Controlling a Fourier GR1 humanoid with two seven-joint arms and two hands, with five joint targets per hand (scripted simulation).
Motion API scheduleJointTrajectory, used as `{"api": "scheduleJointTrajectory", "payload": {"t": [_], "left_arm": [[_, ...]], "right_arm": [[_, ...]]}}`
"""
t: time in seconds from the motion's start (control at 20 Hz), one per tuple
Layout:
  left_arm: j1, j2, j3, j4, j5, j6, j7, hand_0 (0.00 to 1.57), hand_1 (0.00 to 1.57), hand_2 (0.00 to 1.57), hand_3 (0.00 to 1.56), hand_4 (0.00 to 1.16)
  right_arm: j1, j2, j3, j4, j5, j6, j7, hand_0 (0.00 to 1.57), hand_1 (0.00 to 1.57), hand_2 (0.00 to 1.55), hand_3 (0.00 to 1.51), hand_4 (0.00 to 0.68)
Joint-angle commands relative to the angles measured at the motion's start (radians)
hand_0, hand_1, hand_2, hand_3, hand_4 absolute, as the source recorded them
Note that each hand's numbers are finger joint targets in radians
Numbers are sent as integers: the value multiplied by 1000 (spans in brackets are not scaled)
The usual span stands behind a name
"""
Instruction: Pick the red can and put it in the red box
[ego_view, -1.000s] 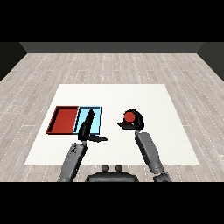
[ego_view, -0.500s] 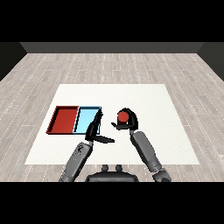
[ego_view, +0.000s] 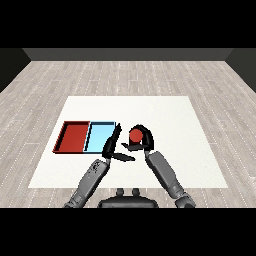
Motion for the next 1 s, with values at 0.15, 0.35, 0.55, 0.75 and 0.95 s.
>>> {"api": "scheduleJointTrajectory", "payload": {"t": [0.15, 0.35, 0.55, 0.75, 0.95], "left_arm": [[-124, 0, -5, 116, 23, 55, 26, 0, 0, 0, 0, 0], [-118, 0, -52, 105, 48, 70, 39, 0, 0, 0, 0, 0], [-73, 0, -62, 115, 34, 69, -7, 0, 0, 0, 0, 0], [-101, 0, -78, 129, -12, 67, 20, 0, 0, 0, 0, 0], [-129, 0, -125, 116, 57, 103, 15, 0, 0, 0, 0, 0]], "right_arm": [[6, 1, 30, -72, -4, 8, 53, 1419, 1419, 1430, 1397, 629], [0, 1, 41, -52, 2, -8, 22, 1434, 1434, 1439, 1403, 601], [53, 1, 76, -67, -3, -5, -47, 1451, 1451, 1426, 1383, 614], [-70, 1, 242, 4, -143, -158, -32, 1444, 1444, 1429, 1383, 595], [-127, 0, 200, 30, -144, -130, -23, 1447, 1447, 1447, 1397, 555]]}}
